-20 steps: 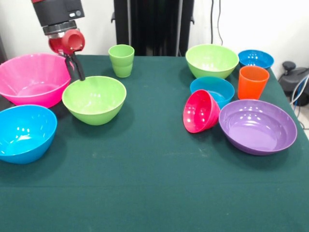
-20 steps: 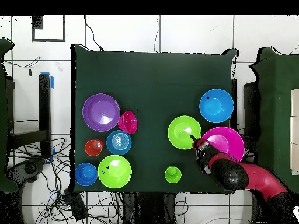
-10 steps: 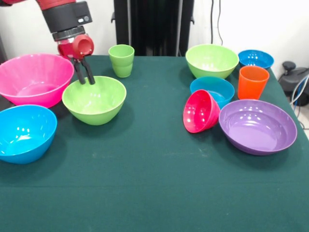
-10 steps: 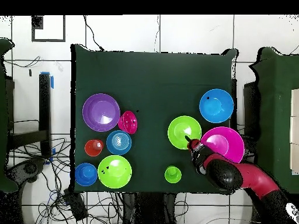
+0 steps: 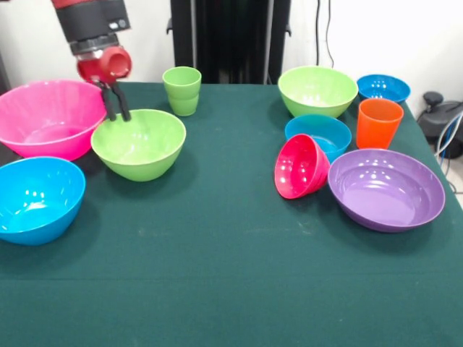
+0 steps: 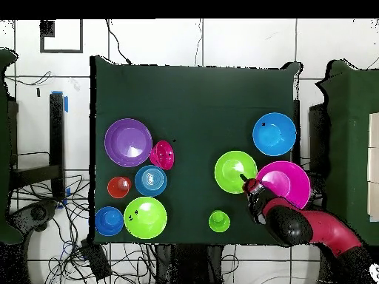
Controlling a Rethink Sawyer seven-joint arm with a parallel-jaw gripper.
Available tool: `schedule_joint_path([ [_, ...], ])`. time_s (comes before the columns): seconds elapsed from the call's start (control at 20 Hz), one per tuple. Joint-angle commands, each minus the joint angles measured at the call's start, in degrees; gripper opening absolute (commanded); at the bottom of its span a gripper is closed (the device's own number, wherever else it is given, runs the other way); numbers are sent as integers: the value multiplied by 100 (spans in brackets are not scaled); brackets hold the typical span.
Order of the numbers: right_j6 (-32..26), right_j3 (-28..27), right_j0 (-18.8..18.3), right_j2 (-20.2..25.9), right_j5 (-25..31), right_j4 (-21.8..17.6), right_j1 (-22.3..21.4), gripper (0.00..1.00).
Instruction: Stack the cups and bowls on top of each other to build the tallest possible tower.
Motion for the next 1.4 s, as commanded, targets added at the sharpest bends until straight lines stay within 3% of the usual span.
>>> schedule_joint_path([
  [0.05,-964,487,-148,213,635,178,-1039,100],
  [0.4,-1041,693,-246,304,907,462,-1533,100],
  [1.0,-586,190,235,-205,311,-157,-807,100],
  [1.4,-44,-107,695,-740,80,-62,-801,100],
])
